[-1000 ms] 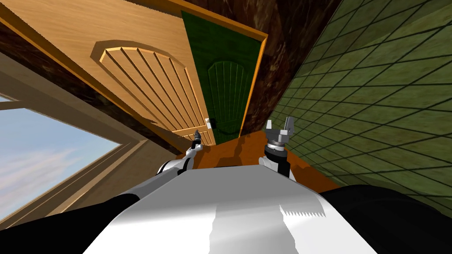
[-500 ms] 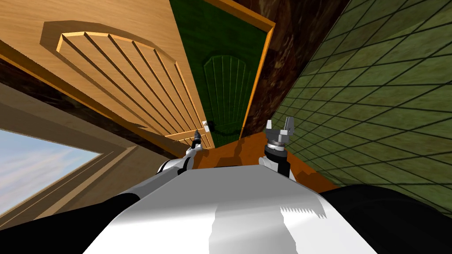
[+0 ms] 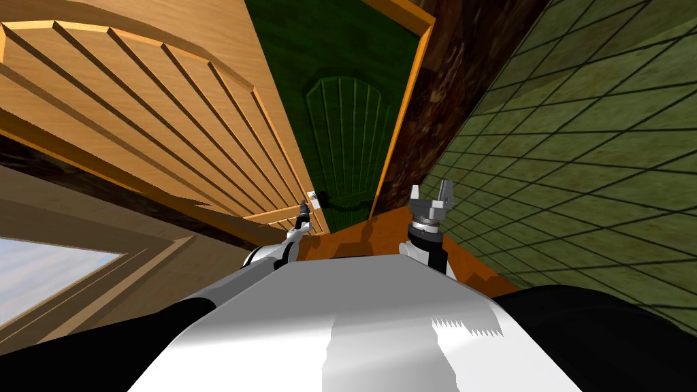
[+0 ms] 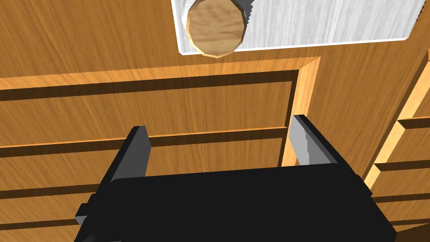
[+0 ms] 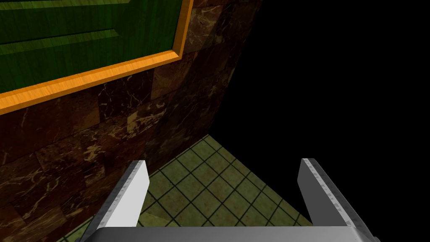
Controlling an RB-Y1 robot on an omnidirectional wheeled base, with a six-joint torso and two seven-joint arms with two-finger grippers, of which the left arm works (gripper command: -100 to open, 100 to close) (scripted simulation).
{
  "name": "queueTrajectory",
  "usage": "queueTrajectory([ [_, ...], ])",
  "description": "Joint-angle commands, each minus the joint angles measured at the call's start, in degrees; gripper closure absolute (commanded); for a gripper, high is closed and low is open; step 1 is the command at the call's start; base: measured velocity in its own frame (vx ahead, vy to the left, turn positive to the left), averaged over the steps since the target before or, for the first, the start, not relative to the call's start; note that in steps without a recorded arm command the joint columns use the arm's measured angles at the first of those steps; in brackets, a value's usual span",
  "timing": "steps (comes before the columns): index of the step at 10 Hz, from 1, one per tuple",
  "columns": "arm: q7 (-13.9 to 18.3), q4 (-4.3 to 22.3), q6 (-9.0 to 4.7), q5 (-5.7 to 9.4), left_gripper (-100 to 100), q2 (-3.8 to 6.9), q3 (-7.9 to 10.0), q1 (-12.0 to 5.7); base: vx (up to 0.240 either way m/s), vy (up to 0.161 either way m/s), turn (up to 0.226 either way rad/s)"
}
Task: Pull the door open
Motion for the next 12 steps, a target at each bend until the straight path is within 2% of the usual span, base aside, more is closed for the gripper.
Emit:
queueTrajectory([
  [1,0.01,0.18,-0.07,0.00,-100,0.03,0.02,-0.11,0.200,-0.004,-0.004],
  [6,0.04,0.56,-0.19,0.01,-100,0.10,0.07,-0.35,0.186,-0.020,-0.002],
  [7,0.04,0.56,-0.19,0.01,100,0.10,0.07,-0.35,-0.012,0.002,0.001],
  [12,0.04,0.56,-0.19,0.01,100,0.10,0.07,-0.35,-0.019,0.002,-0.005],
])
